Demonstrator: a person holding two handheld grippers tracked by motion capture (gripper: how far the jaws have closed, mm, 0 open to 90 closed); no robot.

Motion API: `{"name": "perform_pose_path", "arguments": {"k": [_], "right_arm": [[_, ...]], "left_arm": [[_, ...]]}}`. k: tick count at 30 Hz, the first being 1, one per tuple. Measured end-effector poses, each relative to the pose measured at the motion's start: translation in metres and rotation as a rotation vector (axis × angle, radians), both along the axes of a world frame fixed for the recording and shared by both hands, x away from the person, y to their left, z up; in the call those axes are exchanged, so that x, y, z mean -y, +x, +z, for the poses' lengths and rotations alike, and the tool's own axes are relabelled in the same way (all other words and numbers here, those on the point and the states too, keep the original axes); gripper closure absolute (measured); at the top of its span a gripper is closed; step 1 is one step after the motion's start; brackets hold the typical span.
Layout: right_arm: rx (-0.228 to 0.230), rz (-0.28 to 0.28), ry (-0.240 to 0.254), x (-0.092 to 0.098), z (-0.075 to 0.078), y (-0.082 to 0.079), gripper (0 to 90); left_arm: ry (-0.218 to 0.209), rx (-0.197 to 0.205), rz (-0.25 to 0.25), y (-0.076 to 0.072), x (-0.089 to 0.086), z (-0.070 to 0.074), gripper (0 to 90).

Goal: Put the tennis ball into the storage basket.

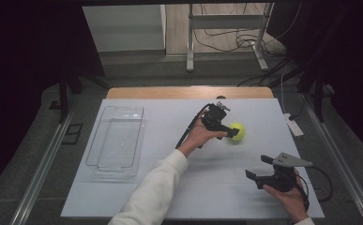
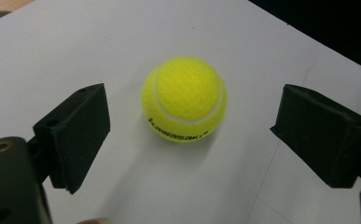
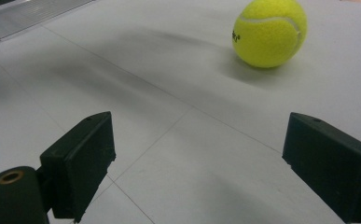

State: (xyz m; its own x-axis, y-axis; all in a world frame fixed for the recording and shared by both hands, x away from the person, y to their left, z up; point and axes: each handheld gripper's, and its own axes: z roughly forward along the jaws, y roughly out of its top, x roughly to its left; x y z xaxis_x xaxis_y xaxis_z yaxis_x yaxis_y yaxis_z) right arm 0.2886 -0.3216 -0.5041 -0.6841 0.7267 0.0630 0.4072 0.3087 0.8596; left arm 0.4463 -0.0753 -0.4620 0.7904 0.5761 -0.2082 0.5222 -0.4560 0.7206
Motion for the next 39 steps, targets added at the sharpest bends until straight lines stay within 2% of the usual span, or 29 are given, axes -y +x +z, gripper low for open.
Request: {"name": "perform_pose_path", "arguments": {"k": [29,39], "right_arm": [[-0.004,-0.001,0.005,0.001,-0.001,0.000,9.3],[-0.004,-0.001,0.004,0.001,-0.001,0.000,9.3]], "left_arm": [[0.042,-0.037,0.016,0.018,0.022,-0.019,11.0],[0.043,-0.053,0.018,0.023,0.029,-0.027,10.8]]}}
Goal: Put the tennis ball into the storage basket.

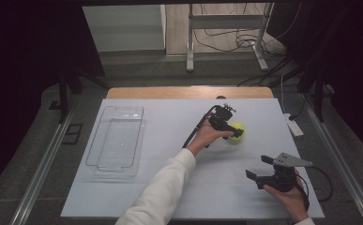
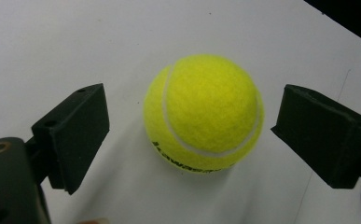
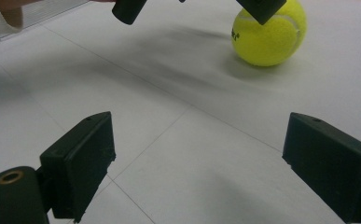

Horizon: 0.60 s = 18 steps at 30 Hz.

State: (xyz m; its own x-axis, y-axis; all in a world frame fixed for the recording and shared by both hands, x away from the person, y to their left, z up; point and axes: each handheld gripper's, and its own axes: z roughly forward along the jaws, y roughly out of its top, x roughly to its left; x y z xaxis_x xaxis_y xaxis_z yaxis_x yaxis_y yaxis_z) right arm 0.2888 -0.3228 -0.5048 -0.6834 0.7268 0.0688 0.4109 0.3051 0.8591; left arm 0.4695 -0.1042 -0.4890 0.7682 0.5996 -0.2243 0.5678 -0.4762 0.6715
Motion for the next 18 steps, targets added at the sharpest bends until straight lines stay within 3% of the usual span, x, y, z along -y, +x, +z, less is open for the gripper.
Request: {"name": "perform_pose_path", "arguments": {"k": [18], "right_arm": [[-0.003,0.000,0.000,0.000,-0.001,0.000,9.3]], "left_arm": [[0.013,-0.027,0.005,0.006,0.012,-0.014,10.6]]}}
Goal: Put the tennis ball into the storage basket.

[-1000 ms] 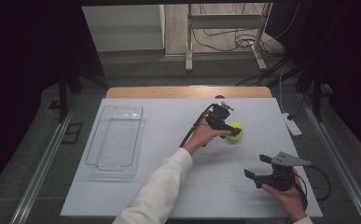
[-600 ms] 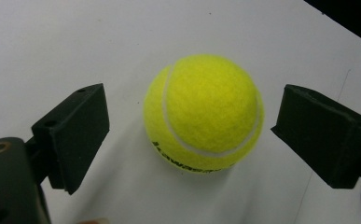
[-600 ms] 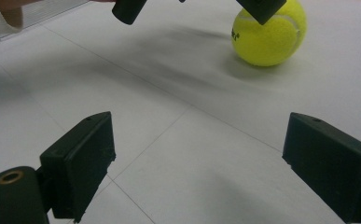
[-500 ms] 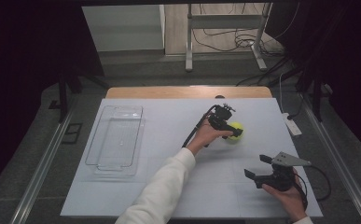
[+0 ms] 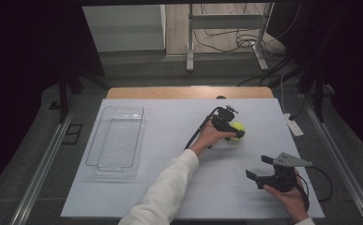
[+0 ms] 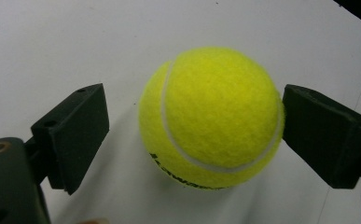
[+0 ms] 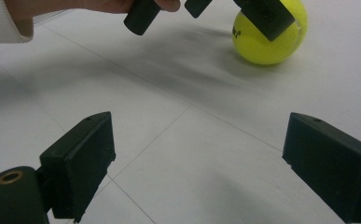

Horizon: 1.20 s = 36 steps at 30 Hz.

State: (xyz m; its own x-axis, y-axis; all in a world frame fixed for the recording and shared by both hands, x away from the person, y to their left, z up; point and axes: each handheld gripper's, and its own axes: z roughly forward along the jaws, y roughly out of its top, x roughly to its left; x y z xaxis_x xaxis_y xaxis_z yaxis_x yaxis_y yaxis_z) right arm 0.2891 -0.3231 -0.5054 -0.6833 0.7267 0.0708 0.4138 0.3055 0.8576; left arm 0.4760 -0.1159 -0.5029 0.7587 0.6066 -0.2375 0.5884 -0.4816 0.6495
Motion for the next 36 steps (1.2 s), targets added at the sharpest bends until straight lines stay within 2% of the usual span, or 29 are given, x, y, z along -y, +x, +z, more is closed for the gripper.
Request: {"name": "perform_pose_path", "arguments": {"k": [5,7,10,11,19,26,36], "right_arm": [[0.000,0.000,-0.001,0.000,0.000,0.000,9.3],[0.000,-0.001,0.000,0.000,0.000,0.000,9.2],[0.001,-0.001,0.000,0.000,0.000,0.000,9.3],[0.001,-0.002,0.001,0.001,0.000,0.000,9.3],[0.003,-0.004,-0.001,0.001,0.000,0.000,9.3],[0.003,-0.005,0.001,0.001,0.000,0.000,9.3],[0.003,-0.008,-0.003,0.001,0.000,-0.001,9.3]], "left_arm": [[0.011,0.004,-0.015,-0.002,0.006,-0.002,12.1],[0.014,0.004,-0.022,-0.002,0.008,-0.002,15.0],[0.006,0.013,-0.032,-0.004,0.011,-0.001,23.8],[0.016,0.019,-0.034,-0.005,0.011,-0.001,25.1],[0.034,0.037,-0.030,-0.006,0.010,0.002,26.4],[-0.008,0.031,-0.044,-0.008,0.002,0.011,26.6],[-0.046,0.063,-0.056,-0.019,-0.008,0.025,26.6]]}}
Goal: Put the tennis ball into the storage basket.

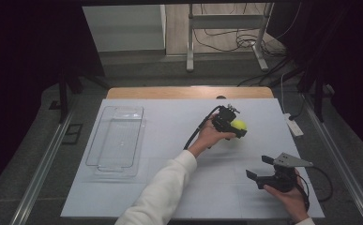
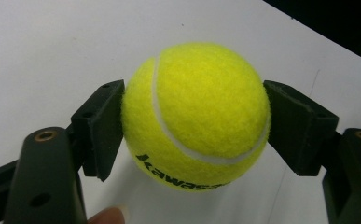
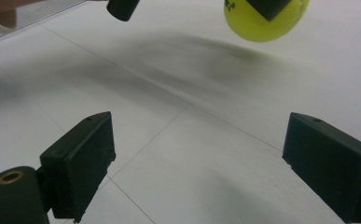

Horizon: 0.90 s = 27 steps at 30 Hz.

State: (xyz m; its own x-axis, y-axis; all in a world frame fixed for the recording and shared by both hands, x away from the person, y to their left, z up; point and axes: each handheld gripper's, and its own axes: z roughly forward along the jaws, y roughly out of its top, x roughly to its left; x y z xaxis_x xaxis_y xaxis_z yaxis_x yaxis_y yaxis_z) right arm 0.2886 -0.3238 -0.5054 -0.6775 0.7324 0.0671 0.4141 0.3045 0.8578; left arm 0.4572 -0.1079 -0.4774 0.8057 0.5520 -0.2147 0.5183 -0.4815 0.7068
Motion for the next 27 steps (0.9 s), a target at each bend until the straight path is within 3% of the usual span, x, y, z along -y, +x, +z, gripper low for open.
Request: {"name": "perform_pose_path", "arguments": {"k": [14,27], "right_arm": [[0.004,-0.001,0.001,-0.001,0.000,0.000,9.3],[0.009,-0.002,0.002,-0.001,0.001,-0.001,9.4]], "left_arm": [[-0.041,0.047,0.018,-0.016,-0.025,0.012,26.7],[-0.049,0.082,0.034,-0.027,-0.042,0.019,26.7]]}}
